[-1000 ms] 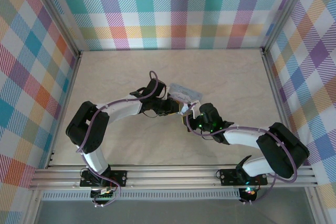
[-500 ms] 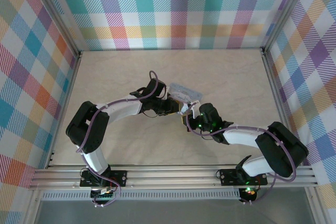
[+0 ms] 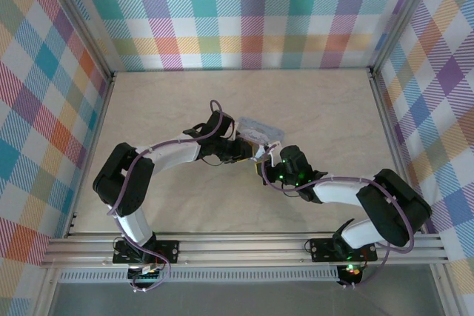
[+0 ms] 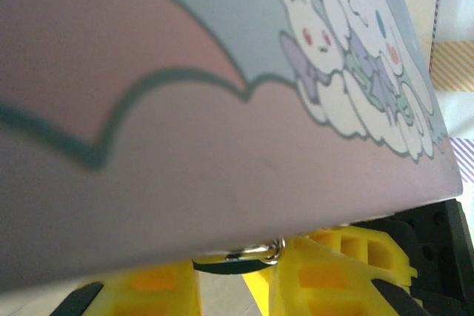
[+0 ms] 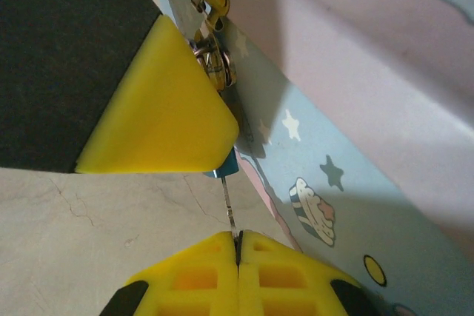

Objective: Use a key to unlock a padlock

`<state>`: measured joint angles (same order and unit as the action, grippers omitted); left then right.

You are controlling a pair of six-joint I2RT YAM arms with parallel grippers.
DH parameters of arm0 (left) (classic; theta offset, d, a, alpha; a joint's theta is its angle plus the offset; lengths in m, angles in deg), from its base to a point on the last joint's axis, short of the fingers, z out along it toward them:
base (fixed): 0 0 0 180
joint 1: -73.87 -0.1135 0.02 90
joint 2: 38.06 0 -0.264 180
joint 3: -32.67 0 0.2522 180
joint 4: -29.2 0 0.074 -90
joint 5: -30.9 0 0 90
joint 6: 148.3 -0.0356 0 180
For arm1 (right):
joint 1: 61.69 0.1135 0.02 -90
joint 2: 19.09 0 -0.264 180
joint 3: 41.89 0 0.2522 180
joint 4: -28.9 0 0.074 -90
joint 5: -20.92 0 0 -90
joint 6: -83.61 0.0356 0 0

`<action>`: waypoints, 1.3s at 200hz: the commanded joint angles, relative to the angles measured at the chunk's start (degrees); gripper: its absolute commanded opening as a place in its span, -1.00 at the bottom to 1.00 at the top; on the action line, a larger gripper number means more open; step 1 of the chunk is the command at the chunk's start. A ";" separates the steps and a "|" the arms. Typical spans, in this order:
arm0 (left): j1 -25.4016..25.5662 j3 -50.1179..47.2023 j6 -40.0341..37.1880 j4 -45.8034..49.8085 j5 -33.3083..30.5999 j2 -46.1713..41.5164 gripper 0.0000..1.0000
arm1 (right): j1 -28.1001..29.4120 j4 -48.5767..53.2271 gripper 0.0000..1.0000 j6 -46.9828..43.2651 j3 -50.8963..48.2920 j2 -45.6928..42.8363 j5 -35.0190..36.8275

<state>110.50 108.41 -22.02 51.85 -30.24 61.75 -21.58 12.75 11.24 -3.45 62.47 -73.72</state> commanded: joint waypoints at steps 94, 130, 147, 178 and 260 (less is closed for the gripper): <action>0.64 0.41 1.12 -1.56 2.49 -1.64 -0.60 | -0.56 -9.53 -1.00 3.09 -0.15 1.68 -0.49; 0.69 0.35 1.82 -2.19 3.28 -1.63 -0.60 | -0.57 -11.01 -1.00 1.96 1.03 3.67 0.80; 0.71 0.28 2.02 -2.21 3.47 -1.59 -0.60 | -0.75 -11.88 -1.00 1.06 1.39 4.51 1.40; 0.73 0.08 2.06 -2.21 3.39 -1.88 -0.60 | -2.27 -13.23 -1.00 0.65 1.44 5.62 1.31; 0.91 -0.35 1.96 -1.82 2.78 -1.73 -0.60 | -3.42 -14.95 -1.00 -0.82 3.32 7.39 -1.02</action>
<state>110.34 108.41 -20.08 49.92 -32.18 61.75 -23.91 2.59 10.67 -3.12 68.92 -75.03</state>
